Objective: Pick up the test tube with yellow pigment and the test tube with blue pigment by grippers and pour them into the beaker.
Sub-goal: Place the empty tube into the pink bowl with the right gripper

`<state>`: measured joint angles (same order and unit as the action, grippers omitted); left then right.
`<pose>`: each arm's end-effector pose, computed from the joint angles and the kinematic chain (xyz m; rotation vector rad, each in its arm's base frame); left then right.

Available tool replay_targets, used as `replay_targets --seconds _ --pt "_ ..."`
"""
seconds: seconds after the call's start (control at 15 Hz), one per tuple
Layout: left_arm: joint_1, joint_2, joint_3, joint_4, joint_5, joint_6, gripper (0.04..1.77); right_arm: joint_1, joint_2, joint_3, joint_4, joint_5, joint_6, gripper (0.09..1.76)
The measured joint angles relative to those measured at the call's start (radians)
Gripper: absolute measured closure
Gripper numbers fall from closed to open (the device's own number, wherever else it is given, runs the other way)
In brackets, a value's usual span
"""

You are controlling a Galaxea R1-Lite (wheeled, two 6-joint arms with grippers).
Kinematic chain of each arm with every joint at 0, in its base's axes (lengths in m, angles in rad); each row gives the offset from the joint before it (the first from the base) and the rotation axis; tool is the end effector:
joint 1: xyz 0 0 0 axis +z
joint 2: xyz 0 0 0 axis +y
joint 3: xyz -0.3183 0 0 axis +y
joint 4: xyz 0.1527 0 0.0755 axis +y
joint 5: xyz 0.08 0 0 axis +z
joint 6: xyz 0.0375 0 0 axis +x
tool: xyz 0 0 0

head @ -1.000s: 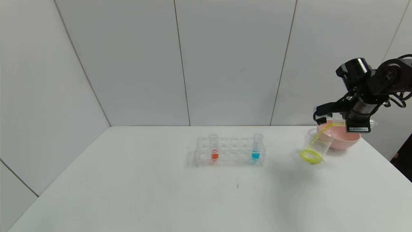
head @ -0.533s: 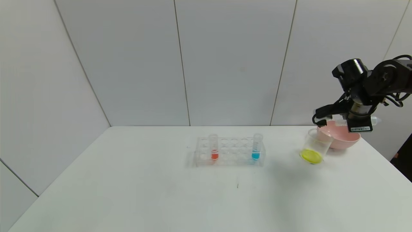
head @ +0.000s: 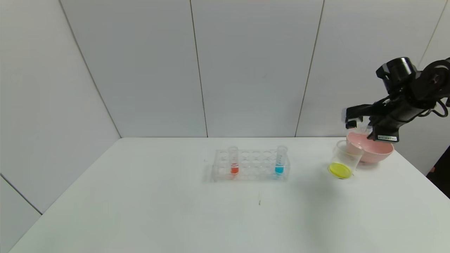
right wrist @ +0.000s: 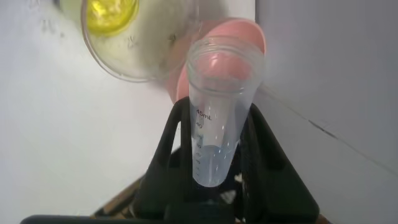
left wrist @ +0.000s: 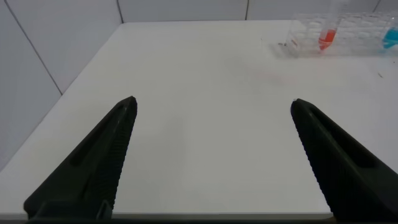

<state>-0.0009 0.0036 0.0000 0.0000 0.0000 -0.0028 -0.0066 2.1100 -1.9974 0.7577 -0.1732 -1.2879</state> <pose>-0.0478 0.0000 0.0757 -0.0028 0.0036 -0.0009 0.3990 -0.0091 0.2416 -1.2697 0.8568 0.4166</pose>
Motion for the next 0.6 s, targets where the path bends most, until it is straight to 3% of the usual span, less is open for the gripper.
replay_targets --seconds 0.2,0.47,0.6 --pt "0.0 0.0 0.0 0.0 0.0 0.0 0.05 -0.049 -0.037 0.0 -0.027 0.3 0.245 1.34" --pt "0.0 0.0 0.0 0.0 0.0 0.0 0.05 -0.139 -0.062 0.002 -0.243 0.683 0.579 1.34" --pt "0.0 0.0 0.0 0.0 0.0 0.0 0.05 -0.211 -0.064 0.013 -0.303 0.801 0.684 1.34"
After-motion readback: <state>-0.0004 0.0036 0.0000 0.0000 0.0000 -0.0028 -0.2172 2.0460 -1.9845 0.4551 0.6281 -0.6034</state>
